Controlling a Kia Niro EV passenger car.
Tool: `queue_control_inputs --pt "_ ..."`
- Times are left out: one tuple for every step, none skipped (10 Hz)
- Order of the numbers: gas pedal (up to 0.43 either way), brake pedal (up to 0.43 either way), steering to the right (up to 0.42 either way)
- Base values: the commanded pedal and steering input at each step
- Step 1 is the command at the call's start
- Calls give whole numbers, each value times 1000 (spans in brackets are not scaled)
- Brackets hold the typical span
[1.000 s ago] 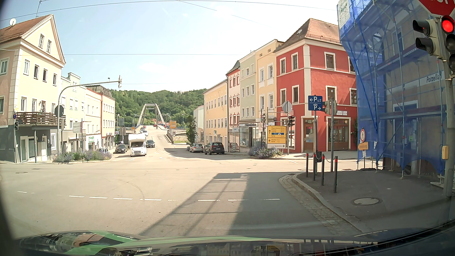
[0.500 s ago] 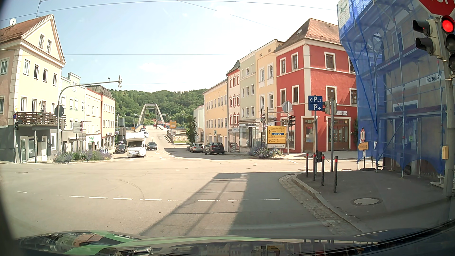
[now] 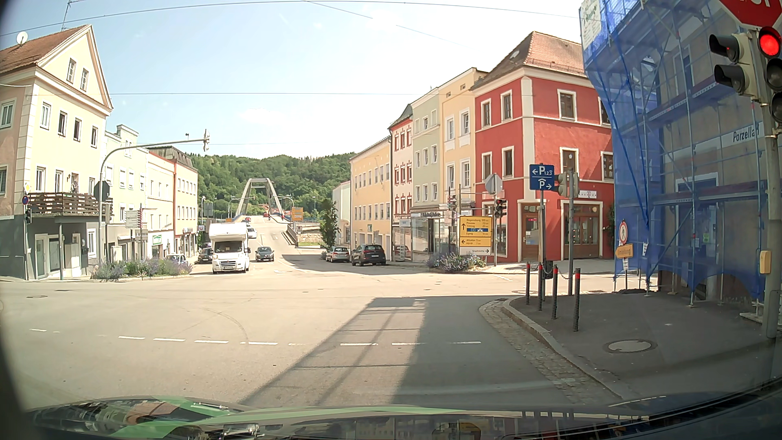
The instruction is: Follow the waypoints while adhering to traffic rules and regulations
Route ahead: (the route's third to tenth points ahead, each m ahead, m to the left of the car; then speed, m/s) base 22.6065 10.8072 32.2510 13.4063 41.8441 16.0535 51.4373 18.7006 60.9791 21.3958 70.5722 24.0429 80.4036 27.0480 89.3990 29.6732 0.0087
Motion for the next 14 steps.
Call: queue_control_inputs --pt "0 323 18" --pt "0 329 18" --pt "0 335 19" --pt "0 341 19" --pt "0 341 19" --pt "0 348 19" --pt "0 354 19" --pt "0 360 19" --pt "0 372 18" --pt "0 384 18" --pt "0 384 18" --pt "0 384 19" --pt "0 384 18" --pt "0 384 18"
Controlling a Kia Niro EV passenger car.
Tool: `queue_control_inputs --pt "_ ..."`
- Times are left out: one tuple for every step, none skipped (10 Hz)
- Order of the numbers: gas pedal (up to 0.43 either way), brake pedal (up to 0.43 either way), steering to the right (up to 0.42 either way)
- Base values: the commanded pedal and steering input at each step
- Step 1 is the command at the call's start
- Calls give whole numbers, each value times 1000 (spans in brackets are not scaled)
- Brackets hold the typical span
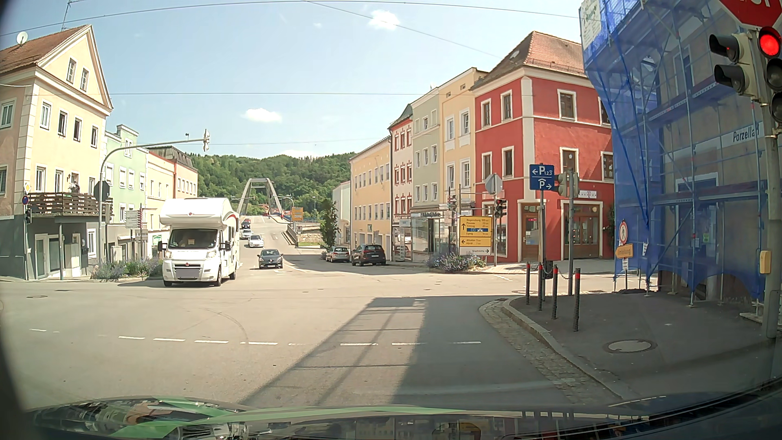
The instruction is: Follow the waypoints while adhering to traffic rules and regulations
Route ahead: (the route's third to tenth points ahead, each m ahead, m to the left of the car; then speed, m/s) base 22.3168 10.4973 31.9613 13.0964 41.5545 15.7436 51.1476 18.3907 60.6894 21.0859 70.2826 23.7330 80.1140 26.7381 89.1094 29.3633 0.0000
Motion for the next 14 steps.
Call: queue_control_inputs --pt "0 384 19" --pt "0 384 19" --pt "0 384 18" --pt "0 384 19" --pt "0 384 19" --pt "0 384 18" --pt "0 384 19" --pt "0 384 19" --pt "0 384 19" --pt "0 384 18" --pt "0 384 19" --pt "0 384 19" --pt "0 384 19" --pt "0 384 18"
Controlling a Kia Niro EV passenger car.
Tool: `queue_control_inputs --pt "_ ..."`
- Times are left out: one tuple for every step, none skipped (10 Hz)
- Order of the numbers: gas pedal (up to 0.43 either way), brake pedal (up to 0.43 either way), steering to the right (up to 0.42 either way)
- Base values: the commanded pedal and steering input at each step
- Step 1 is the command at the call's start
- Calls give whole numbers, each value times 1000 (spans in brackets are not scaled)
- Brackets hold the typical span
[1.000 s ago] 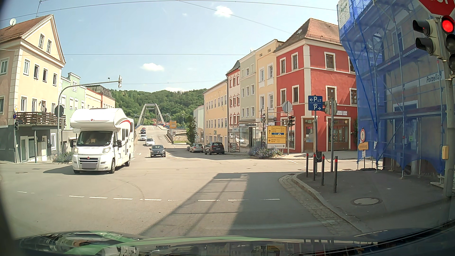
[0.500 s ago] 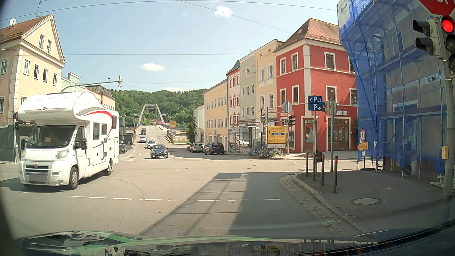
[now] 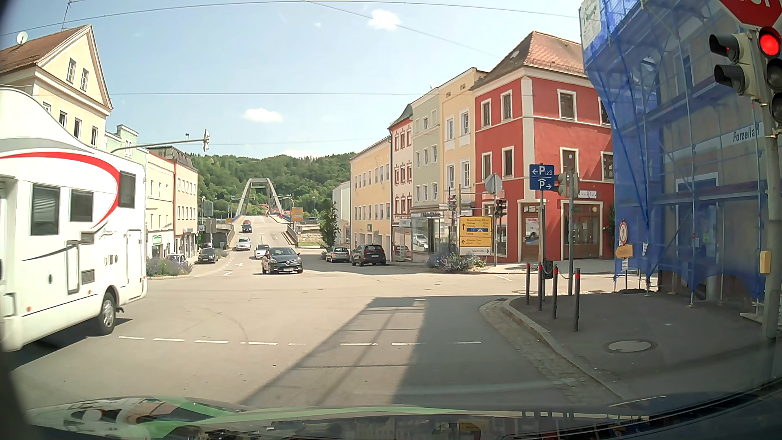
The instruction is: Follow the waypoints while adhering to traffic rules and regulations
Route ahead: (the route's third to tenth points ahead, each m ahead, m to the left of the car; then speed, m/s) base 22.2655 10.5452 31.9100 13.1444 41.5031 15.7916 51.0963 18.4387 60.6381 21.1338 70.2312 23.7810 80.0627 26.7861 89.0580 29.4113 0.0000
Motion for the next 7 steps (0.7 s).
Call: queue_control_inputs --pt "0 384 19" --pt "0 384 18" --pt "0 384 18" --pt "0 384 18" --pt "0 384 19" --pt "0 384 19" --pt "0 384 18"
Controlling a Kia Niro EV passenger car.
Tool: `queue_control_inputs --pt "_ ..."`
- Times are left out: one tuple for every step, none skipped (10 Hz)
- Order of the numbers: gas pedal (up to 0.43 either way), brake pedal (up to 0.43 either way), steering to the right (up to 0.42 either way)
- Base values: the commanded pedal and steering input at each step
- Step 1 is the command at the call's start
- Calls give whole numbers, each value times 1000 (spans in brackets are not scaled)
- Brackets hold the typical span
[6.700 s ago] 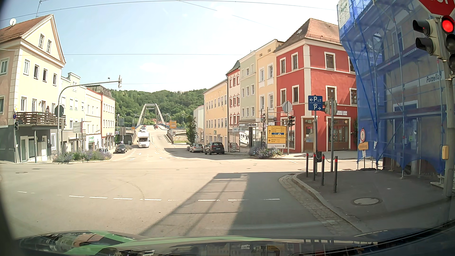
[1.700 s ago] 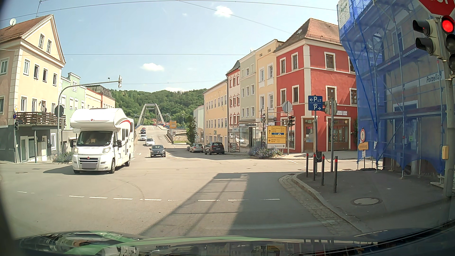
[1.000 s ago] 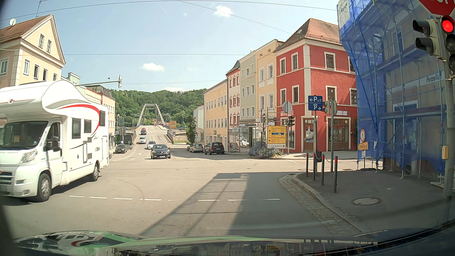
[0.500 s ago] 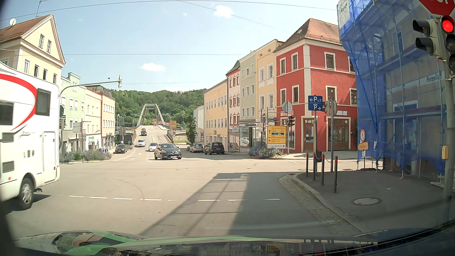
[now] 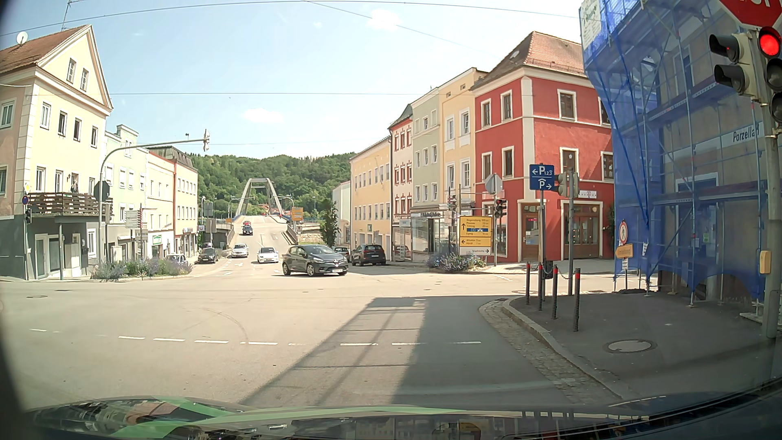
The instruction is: Follow the waypoints while adhering to traffic rules and regulations
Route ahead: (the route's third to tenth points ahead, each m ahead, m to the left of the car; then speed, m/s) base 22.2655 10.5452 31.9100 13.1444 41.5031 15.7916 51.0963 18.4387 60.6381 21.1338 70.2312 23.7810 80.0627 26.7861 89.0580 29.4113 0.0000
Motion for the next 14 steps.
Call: queue_control_inputs --pt "0 384 18" --pt "0 378 19" --pt "0 378 18" --pt "0 378 19" --pt "0 378 18" --pt "0 378 18" --pt "0 378 19" --pt "0 378 19" --pt "0 378 19" --pt "0 378 19" --pt "0 378 18" --pt "0 378 19" --pt "0 384 19" --pt "0 384 18"
